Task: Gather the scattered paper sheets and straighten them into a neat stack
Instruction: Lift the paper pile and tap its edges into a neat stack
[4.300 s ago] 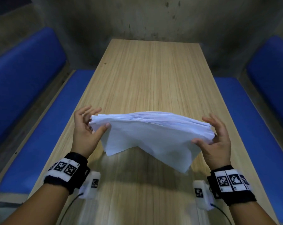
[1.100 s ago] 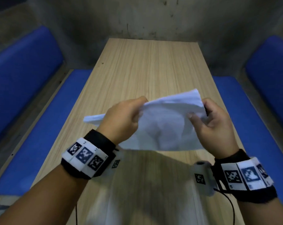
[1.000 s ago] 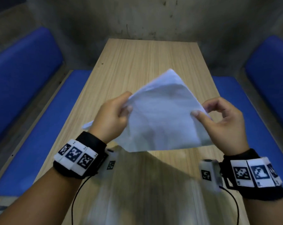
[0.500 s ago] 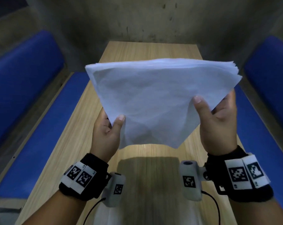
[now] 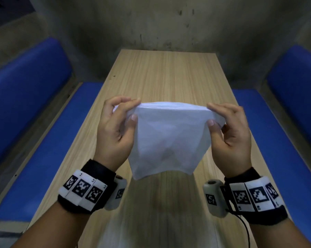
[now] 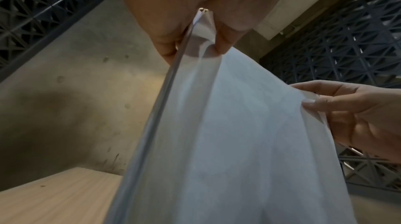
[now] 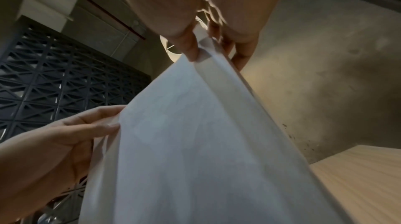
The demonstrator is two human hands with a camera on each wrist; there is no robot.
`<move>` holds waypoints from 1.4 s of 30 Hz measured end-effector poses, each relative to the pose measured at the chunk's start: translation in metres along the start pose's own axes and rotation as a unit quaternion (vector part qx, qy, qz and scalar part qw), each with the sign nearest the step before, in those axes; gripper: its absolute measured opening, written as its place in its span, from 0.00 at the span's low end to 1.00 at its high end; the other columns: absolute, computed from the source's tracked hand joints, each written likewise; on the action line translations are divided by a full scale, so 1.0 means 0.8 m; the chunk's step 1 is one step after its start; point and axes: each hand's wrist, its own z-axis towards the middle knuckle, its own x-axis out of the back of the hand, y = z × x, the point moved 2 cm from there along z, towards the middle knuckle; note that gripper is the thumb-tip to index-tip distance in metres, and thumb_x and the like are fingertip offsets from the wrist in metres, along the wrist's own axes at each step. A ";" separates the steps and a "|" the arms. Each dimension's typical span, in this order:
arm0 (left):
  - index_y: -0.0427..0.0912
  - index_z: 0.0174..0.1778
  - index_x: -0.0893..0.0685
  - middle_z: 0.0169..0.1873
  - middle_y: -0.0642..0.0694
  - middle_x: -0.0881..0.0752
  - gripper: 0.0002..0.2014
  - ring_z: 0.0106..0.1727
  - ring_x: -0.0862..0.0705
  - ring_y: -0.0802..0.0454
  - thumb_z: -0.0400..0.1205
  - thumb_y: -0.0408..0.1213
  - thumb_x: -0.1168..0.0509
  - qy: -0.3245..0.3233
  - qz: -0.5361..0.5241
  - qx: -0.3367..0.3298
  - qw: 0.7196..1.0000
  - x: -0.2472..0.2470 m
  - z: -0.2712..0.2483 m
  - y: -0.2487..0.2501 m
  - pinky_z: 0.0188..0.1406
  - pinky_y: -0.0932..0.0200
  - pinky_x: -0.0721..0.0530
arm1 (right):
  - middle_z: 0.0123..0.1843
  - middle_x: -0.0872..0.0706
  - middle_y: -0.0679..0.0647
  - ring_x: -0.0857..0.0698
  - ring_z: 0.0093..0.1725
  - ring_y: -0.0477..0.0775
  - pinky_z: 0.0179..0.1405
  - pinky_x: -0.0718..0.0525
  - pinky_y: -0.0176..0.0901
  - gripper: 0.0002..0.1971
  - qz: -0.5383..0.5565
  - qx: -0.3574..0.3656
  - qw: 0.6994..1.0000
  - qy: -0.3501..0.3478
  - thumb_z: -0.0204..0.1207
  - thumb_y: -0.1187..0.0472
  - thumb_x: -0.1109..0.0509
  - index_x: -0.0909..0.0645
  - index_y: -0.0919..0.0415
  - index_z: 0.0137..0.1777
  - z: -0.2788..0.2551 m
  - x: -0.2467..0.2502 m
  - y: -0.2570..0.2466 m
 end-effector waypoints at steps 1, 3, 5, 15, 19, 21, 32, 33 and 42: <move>0.42 0.66 0.18 0.60 0.47 0.25 0.17 0.64 0.23 0.58 0.82 0.26 0.38 0.002 -0.001 0.002 1.000 0.000 -0.001 -0.003 0.59 0.61 0.22 | 0.57 0.25 0.44 0.22 0.58 0.40 0.54 0.19 0.37 0.17 -0.001 0.003 1.000 0.009 0.77 0.72 0.34 0.20 0.57 0.63 -0.001 0.000 0.001; 0.42 0.65 0.18 0.58 0.45 0.25 0.18 0.62 0.22 0.55 0.82 0.24 0.40 0.005 -0.012 0.000 1.000 -0.001 -0.003 -0.005 0.55 0.65 0.22 | 0.56 0.24 0.44 0.22 0.57 0.33 0.54 0.21 0.30 0.17 -0.003 0.007 1.000 0.028 0.77 0.74 0.35 0.20 0.61 0.64 -0.003 0.001 0.003; 0.45 0.66 0.19 0.57 0.45 0.24 0.20 0.58 0.21 0.55 0.82 0.22 0.41 0.007 -0.024 0.002 1.000 0.000 -0.005 -0.003 0.53 0.66 0.22 | 0.56 0.22 0.44 0.20 0.56 0.35 0.55 0.20 0.32 0.18 0.013 -0.005 0.999 0.041 0.77 0.73 0.35 0.21 0.63 0.66 -0.005 -0.001 0.001; 0.44 0.72 0.30 0.57 0.55 0.16 0.19 0.58 0.16 0.60 0.84 0.35 0.45 -0.025 -0.257 0.279 0.925 -0.040 -0.055 -0.040 0.52 0.62 0.17 | 0.55 0.15 0.39 0.16 0.55 0.40 0.54 0.18 0.38 0.21 0.225 -0.239 0.944 -0.026 0.85 0.69 0.49 0.29 0.44 0.69 -0.038 -0.042 0.038; 0.50 0.67 0.30 0.59 0.51 0.18 0.15 0.61 0.17 0.51 0.84 0.36 0.47 -0.009 -0.251 0.212 0.944 -0.032 -0.048 -0.032 0.57 0.54 0.16 | 0.47 0.17 0.27 0.19 0.49 0.31 0.48 0.19 0.29 0.20 0.224 -0.183 0.957 0.001 0.85 0.72 0.50 0.31 0.43 0.58 -0.033 -0.033 0.033; 0.55 0.65 0.30 0.58 0.55 0.18 0.15 0.61 0.17 0.52 0.84 0.38 0.46 -0.018 -0.237 0.208 0.949 -0.033 -0.054 -0.038 0.58 0.50 0.16 | 0.49 0.17 0.27 0.19 0.50 0.31 0.49 0.19 0.29 0.20 0.222 -0.176 0.959 0.002 0.85 0.73 0.50 0.32 0.42 0.59 -0.040 -0.034 0.038; 0.57 0.69 0.35 0.66 0.49 0.21 0.19 0.69 0.21 0.54 0.81 0.47 0.45 -0.075 -0.222 0.254 0.938 -0.056 -0.099 -0.083 0.66 0.52 0.20 | 0.64 0.21 0.56 0.19 0.59 0.43 0.50 0.18 0.31 0.19 0.243 -0.213 0.945 -0.053 0.78 0.63 0.44 0.35 0.48 0.68 -0.070 -0.048 0.077; 0.52 0.70 0.35 0.66 0.48 0.21 0.20 0.69 0.22 0.55 0.81 0.47 0.46 -0.086 -0.201 0.257 0.941 -0.058 -0.105 -0.090 0.67 0.52 0.21 | 0.64 0.22 0.55 0.19 0.60 0.42 0.49 0.18 0.31 0.19 0.241 -0.223 0.942 -0.063 0.78 0.65 0.44 0.35 0.48 0.67 -0.075 -0.051 0.081; 0.31 0.72 0.37 0.66 0.35 0.25 0.26 0.69 0.27 0.41 0.81 0.43 0.47 -0.183 -0.039 0.297 0.936 -0.065 -0.110 -0.118 0.74 0.43 0.31 | 0.63 0.23 0.48 0.22 0.61 0.39 0.68 0.25 0.39 0.21 0.094 -0.284 0.936 -0.187 0.79 0.72 0.47 0.37 0.52 0.68 -0.091 -0.055 0.127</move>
